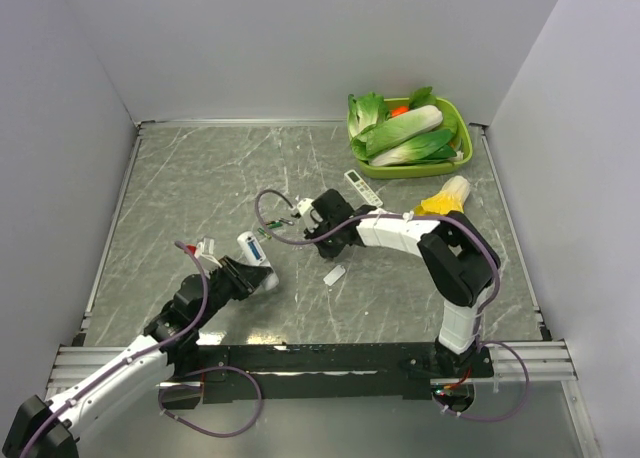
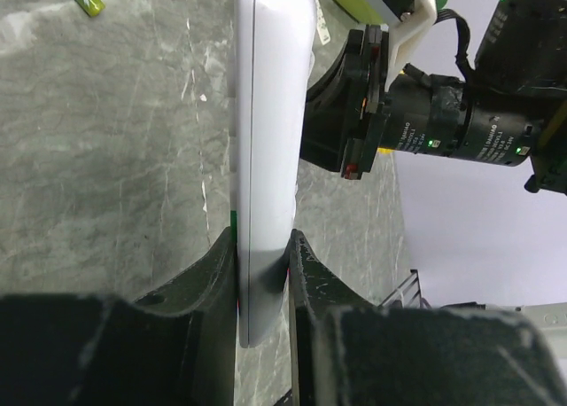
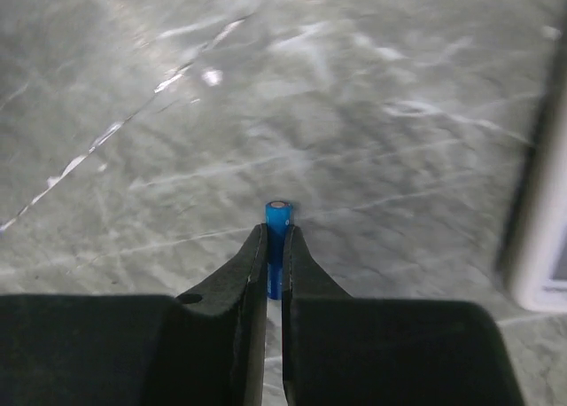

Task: Load the batteries into the remote control
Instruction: Move the battery to the center of the board.

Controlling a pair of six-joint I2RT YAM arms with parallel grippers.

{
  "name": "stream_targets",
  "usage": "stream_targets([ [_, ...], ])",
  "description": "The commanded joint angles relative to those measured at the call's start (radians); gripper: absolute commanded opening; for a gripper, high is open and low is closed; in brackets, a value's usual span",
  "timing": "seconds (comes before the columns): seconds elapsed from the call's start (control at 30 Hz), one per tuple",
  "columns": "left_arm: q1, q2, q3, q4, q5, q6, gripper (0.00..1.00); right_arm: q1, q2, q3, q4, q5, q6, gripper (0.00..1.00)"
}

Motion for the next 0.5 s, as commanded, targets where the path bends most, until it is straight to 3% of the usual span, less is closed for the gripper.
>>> stream_targets([
  [0.0,0.006,-0.028,-0.029,-0.001,0.03,0.006,0.01,0.052,0.023,0.028,0.027,-0.034,-0.105,0.06],
  [0.07,0.006,-0.04,-0.028,-0.014,0.033,0.009,0.01,0.066,0.051,0.051,0.003,-0.043,-0.139,0.07],
  [0.27,0.004,-0.048,-0.028,-0.02,0.044,0.009,0.01,0.084,0.063,0.06,-0.029,-0.027,-0.163,0.23],
  [0.4,0.006,-0.045,-0.029,-0.014,0.047,0.009,0.01,0.086,0.033,0.038,-0.034,-0.031,-0.144,0.41],
  [0.47,0.006,-0.046,-0.029,-0.017,0.045,0.012,0.01,0.086,0.013,0.034,-0.048,-0.029,-0.134,0.45],
])
